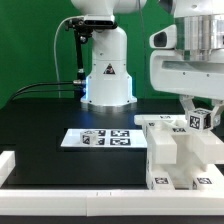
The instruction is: Assemble chair
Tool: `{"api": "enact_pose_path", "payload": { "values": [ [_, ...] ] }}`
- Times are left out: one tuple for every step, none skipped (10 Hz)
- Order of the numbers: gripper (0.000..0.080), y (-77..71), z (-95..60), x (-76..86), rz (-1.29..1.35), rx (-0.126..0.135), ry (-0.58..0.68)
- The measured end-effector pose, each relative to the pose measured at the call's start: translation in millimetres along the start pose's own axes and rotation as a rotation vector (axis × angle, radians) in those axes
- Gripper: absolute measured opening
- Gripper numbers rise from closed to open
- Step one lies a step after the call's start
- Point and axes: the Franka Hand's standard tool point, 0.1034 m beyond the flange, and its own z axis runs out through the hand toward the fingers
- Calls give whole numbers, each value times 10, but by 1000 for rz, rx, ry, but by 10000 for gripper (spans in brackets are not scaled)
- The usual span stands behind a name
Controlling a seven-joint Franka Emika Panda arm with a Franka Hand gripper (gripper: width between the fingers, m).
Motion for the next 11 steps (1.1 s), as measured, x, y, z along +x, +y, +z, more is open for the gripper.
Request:
{"api": "enact_pose_path", "payload": {
  "values": [
    [275, -5, 3, 7, 134, 5, -8],
    [275, -10, 2, 9, 252, 10, -16],
    [275, -18, 2, 11, 351, 16, -22],
    [276, -22, 4, 19, 424, 27, -28],
    [276, -23, 7, 16, 465, 31, -33],
    [276, -23, 9, 12, 478, 31, -34],
    [276, -22, 9, 11, 468, 31, -34],
    [276, -22, 10, 9, 467, 31, -34],
    [276, -21, 10, 3, 412, 26, -30],
    [494, -28, 6, -12, 309, 23, -28],
    [620, -28, 3, -17, 231, 21, -30]
  ]
}}
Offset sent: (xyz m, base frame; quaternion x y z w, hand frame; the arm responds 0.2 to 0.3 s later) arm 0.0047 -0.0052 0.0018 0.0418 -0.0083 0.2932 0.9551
